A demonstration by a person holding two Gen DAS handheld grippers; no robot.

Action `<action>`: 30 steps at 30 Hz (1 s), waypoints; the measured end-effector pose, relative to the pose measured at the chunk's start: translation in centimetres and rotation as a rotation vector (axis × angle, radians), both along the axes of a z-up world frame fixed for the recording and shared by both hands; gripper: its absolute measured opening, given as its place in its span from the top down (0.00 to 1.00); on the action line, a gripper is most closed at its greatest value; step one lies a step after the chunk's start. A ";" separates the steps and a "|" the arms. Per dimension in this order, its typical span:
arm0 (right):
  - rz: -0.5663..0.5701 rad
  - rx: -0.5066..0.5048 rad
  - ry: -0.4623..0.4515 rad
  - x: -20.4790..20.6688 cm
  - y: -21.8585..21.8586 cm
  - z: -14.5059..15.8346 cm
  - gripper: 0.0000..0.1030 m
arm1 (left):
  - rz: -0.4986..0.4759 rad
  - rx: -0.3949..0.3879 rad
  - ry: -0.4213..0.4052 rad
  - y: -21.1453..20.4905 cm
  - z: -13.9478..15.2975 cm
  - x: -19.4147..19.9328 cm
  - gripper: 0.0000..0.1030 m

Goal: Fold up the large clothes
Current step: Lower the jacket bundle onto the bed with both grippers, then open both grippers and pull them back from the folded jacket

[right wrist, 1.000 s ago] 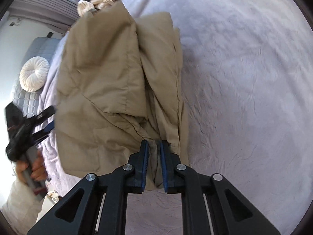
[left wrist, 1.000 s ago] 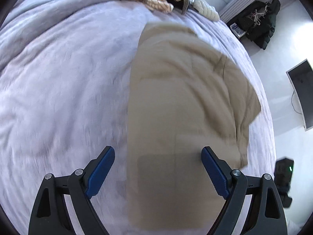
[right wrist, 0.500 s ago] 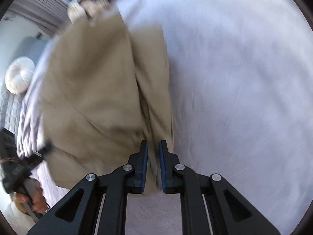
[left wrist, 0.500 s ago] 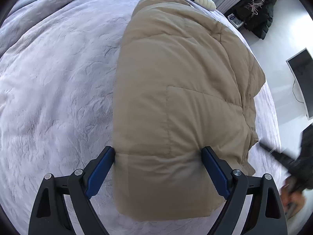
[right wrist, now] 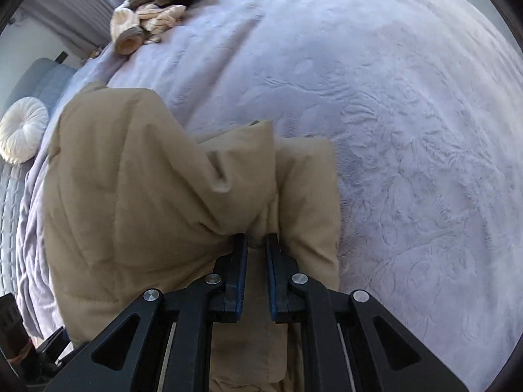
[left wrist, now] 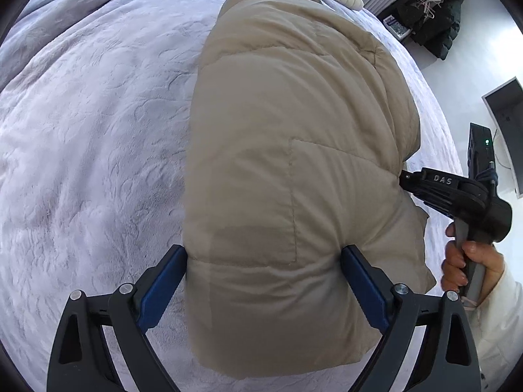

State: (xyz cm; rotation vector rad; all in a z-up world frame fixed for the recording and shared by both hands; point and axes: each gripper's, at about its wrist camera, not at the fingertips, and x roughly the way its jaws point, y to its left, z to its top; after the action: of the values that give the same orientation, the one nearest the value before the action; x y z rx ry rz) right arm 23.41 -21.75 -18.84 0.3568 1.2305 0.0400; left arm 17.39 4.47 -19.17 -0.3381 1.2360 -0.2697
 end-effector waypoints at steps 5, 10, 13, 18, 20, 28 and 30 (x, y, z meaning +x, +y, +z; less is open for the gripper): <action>-0.016 0.008 0.025 -1.0 -0.8 1.2 0.89 | 0.002 0.034 0.010 -0.2 0.3 0.0 0.07; -0.033 0.025 0.028 -3.8 -1.2 4.1 0.86 | 0.008 0.047 0.017 -0.3 0.5 0.0 0.07; -0.027 0.027 0.036 -6.7 -1.1 5.3 0.86 | 0.012 0.057 0.019 -0.5 0.7 -0.2 0.07; -0.027 0.050 0.084 -10.2 -0.6 6.1 0.86 | 0.018 0.071 0.026 -0.8 1.3 -0.7 0.07; -0.025 0.059 0.099 -11.5 -0.2 6.3 0.86 | 0.019 0.080 0.026 -0.8 1.6 -1.1 0.07; -0.027 0.069 0.114 -14.1 1.1 7.0 0.86 | -0.004 0.104 0.021 -0.5 3.9 -3.1 0.07; -0.028 0.071 0.114 -14.5 1.2 7.3 0.86 | -0.014 0.106 0.025 -0.5 4.6 -4.1 0.07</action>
State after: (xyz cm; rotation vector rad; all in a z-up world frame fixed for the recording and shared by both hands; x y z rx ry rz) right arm 8.91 -20.53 -11.55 0.4437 1.3387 0.0396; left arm 13.33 3.98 -14.61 -0.2422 1.2724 -0.2111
